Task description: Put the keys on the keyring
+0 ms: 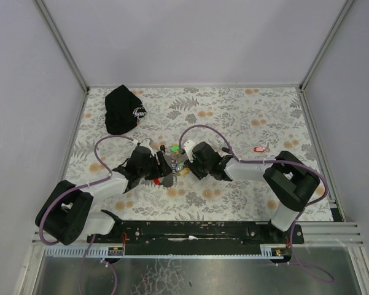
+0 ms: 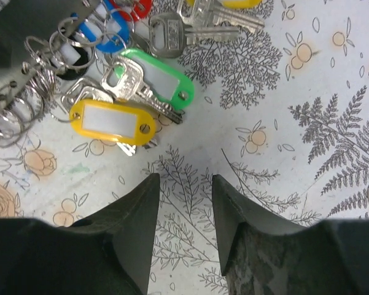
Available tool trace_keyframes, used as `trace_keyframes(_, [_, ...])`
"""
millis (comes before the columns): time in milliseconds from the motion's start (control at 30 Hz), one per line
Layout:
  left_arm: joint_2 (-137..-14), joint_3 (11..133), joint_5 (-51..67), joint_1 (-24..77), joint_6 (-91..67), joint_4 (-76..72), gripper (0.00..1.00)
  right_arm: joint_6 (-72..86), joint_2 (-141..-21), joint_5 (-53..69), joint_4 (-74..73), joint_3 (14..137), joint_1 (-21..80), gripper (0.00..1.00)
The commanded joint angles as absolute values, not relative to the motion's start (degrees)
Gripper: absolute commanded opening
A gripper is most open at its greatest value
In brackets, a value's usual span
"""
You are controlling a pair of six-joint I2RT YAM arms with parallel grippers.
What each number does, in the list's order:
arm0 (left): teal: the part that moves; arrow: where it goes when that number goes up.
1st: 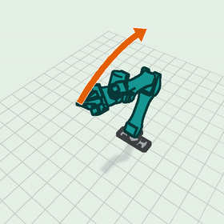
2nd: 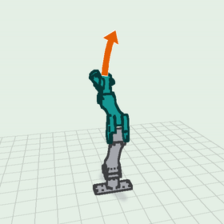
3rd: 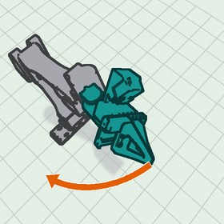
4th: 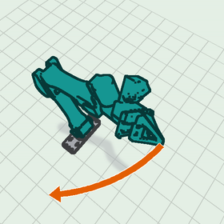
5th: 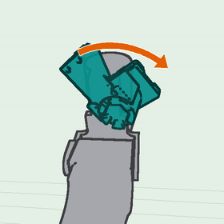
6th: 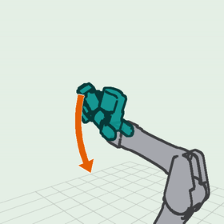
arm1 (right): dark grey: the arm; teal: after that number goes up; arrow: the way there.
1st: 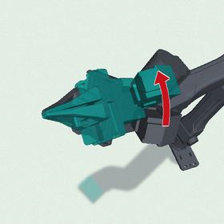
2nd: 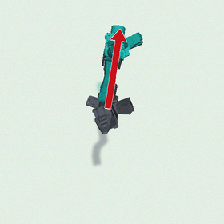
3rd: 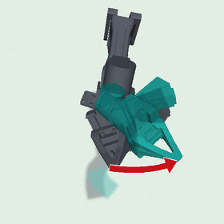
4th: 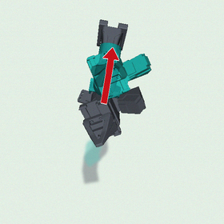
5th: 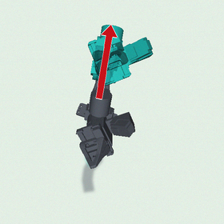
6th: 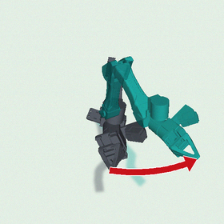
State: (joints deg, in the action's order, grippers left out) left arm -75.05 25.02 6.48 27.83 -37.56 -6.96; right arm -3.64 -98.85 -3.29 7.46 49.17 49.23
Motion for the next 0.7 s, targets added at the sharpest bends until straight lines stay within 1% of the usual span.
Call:
trace_keyframes(0, [-72.70,23.94,5.73,27.23,-35.94,-5.25,0.63,-5.44,-95.54,-0.22,6.35,48.34,48.99,0.49])
trace_keyframes(100, [-70.59,23.73,7.26,27.25,-36.43,-6.24,0.63,-6.38,-92.13,7.49,9.50,47.17,48.96,0.54])
trace_keyframes(200, [-69.62,23.65,7.52,27.17,-36.89,-6.85,0.63,-8.12,-92.06,12.63,10.96,47.77,49.01,0.59])
trace_keyframes(333, [-70.41,22.64,7.81,25.64,-37.62,-8.29,0.62,-9.83,-93.87,16.94,12.65,49.45,49.03,0.61])
trace_keyframes(433, [-71.49,21.04,10.80,23.42,-39.20,-11.77,0.60,-9.88,-95.75,18.99,14.32,51.20,49.04,0.59])
trace_keyframes(667, [-73.07,20.37,13.04,22.03,-39.86,-13.59,0.59,-10.15,-99.75,24.13,17.43,53.13,49.52,0.48])
